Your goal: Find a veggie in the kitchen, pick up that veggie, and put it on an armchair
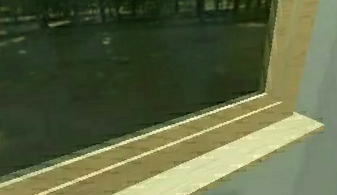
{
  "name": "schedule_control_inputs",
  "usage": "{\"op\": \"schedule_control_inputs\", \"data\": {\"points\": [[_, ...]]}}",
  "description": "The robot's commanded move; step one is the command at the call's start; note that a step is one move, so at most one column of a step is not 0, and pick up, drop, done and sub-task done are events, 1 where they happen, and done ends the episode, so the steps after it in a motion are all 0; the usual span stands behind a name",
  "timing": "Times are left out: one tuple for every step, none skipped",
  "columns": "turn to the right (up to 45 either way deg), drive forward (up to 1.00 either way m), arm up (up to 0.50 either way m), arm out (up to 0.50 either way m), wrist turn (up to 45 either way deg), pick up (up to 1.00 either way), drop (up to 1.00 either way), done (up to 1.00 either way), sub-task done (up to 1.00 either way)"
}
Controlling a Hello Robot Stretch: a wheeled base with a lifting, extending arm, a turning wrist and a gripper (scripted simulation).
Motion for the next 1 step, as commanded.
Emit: {"op": "schedule_control_inputs", "data": {"points": [[45.0,0.0,0.0,0.0,0.0,0.0,0.0,0.0,0.0]]}}
